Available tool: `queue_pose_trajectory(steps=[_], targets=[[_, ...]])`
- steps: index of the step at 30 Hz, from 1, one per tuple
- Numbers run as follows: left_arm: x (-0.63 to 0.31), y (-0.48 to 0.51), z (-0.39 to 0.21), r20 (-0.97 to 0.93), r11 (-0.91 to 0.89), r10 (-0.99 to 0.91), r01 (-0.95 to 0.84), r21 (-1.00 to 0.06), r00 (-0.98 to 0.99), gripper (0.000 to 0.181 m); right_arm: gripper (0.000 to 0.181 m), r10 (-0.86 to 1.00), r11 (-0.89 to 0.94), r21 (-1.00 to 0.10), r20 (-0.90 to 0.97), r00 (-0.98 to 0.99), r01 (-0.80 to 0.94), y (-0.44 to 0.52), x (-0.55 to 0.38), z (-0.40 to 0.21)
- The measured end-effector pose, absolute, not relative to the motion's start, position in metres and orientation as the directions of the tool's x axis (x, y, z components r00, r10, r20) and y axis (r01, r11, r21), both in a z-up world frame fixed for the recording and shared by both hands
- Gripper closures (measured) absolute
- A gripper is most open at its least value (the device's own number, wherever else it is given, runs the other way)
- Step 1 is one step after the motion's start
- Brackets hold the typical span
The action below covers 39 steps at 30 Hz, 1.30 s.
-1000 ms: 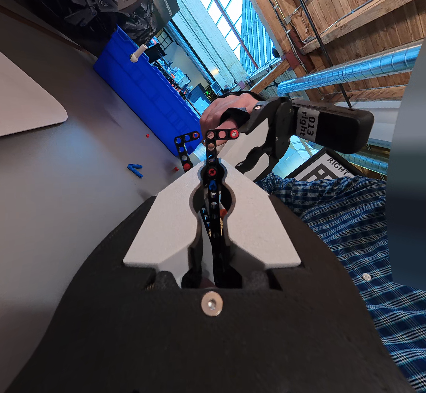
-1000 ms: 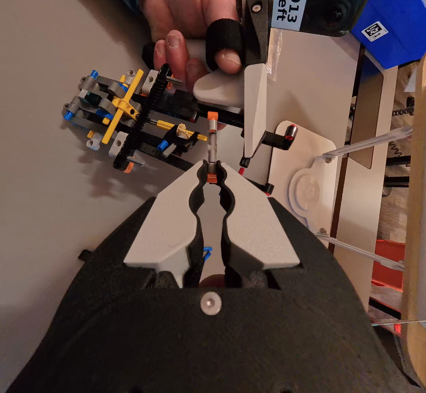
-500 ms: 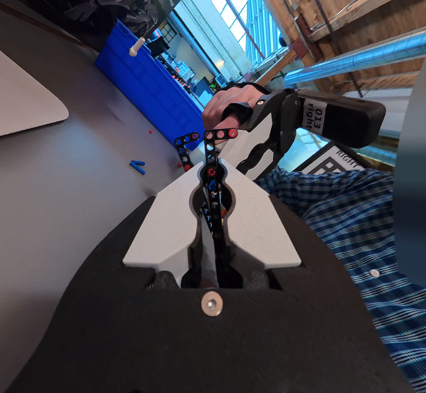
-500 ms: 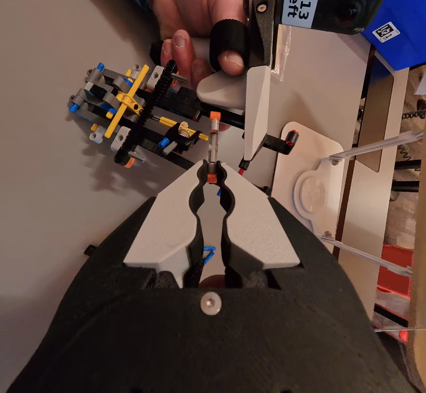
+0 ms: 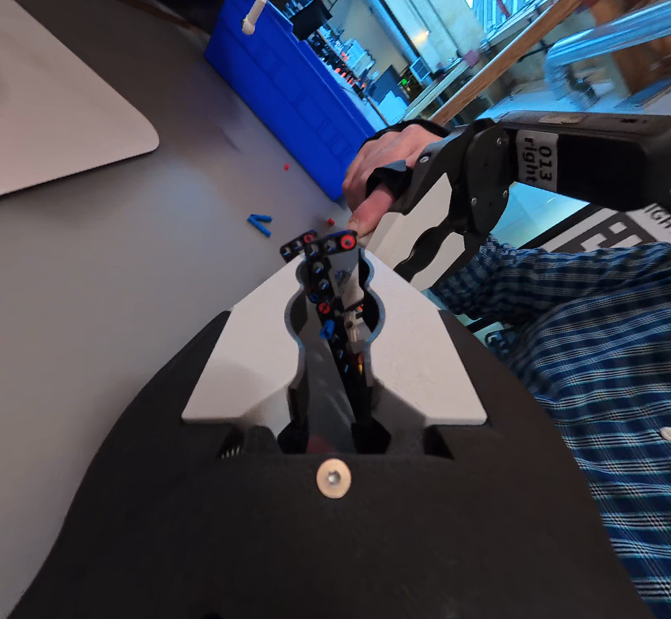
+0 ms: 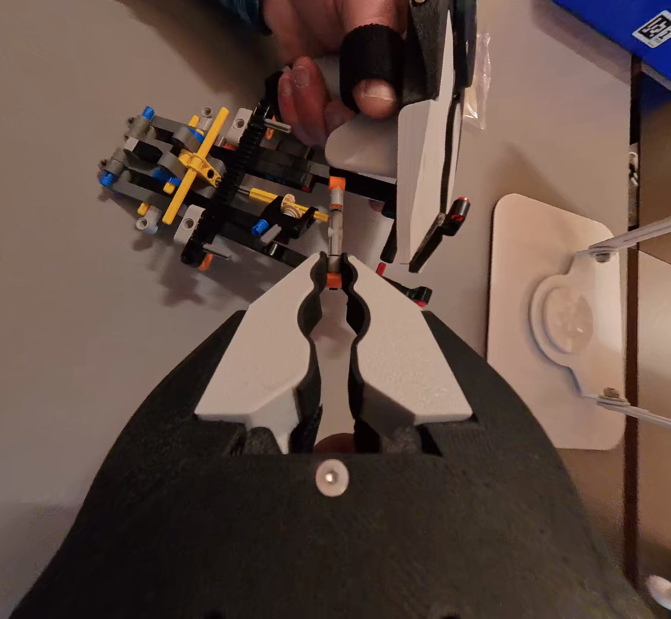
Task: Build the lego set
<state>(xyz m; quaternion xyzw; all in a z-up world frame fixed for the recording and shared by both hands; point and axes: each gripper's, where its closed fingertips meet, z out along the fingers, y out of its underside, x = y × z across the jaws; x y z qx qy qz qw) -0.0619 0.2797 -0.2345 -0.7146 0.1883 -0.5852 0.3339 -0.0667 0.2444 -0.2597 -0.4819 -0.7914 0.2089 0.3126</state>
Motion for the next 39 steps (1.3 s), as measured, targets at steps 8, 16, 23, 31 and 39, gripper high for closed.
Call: queue_pose_trajectory(steps=[8,16,23,31,39], targets=[[-0.070,0.280,-0.252,0.668,-0.701,-0.641,0.067,-0.710,0.378,0.146,0.177,0.913,0.396,-0.682,0.216,-0.347,0.615,0.234,-0.069,-0.275],[-0.077,0.277,-0.274,0.599,-0.713,-0.629,-0.060,-0.699,0.496,0.151,0.177,0.910,0.392,-0.670,0.184,-0.371,0.630,0.227,-0.073,-0.291],[-0.090,0.280,-0.274,0.483,-0.662,-0.655,-0.133,-0.738,0.581,0.142,0.176,0.913,0.381,-0.655,0.155,-0.378,0.653,0.222,-0.076,-0.305],[-0.112,0.254,-0.280,0.134,-0.507,-0.745,-0.425,-0.750,0.653,0.152,0.176,0.929,0.347,-0.653,0.139,-0.344,0.673,0.227,-0.077,-0.305],[-0.114,0.250,-0.301,0.089,-0.517,-0.737,-0.474,-0.713,0.670,0.147,0.176,0.929,0.352,-0.643,0.151,-0.338,0.680,0.228,-0.079,-0.305]])
